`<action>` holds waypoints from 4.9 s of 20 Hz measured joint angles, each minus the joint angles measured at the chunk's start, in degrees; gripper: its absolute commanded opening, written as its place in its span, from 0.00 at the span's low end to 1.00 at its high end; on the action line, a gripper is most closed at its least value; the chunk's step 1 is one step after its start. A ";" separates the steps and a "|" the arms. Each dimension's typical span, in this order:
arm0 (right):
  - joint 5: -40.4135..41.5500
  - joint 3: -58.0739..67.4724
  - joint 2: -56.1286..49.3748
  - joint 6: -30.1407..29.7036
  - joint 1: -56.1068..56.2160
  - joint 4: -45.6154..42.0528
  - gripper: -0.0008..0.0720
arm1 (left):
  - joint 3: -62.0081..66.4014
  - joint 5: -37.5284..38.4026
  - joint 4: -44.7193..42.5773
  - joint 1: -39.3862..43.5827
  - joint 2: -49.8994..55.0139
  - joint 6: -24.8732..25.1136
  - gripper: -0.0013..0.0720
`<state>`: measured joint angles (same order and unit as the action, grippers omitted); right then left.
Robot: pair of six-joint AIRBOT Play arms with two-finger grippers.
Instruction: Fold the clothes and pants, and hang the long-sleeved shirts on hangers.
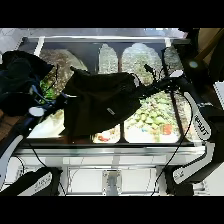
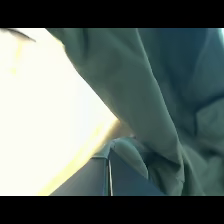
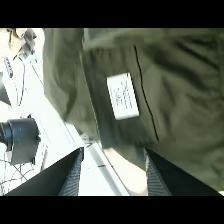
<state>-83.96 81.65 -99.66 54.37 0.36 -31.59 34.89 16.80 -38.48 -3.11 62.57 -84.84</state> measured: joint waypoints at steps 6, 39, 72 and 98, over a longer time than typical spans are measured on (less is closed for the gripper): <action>-0.46 0.02 0.00 0.00 0.13 -0.35 0.58 | 0.70 13.53 -0.46 -14.86 -1.51 0.31 0.03; 5.01 2.97 -9.29 -3.72 9.16 -13.27 0.04 | 0.76 20.37 -0.44 -18.67 -1.66 3.04 0.03; 1.18 -25.79 20.92 1.16 -4.37 -18.62 0.47 | 12.22 37.00 -3.45 -25.99 -1.09 12.07 0.97; 15.93 -39.15 43.36 6.03 -4.33 -18.18 0.47 | -8.41 31.65 -10.78 -24.52 -1.33 -0.81 0.65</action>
<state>-68.03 42.50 -56.29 60.40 -3.97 -49.78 26.48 48.45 -49.25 -27.64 61.23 -85.65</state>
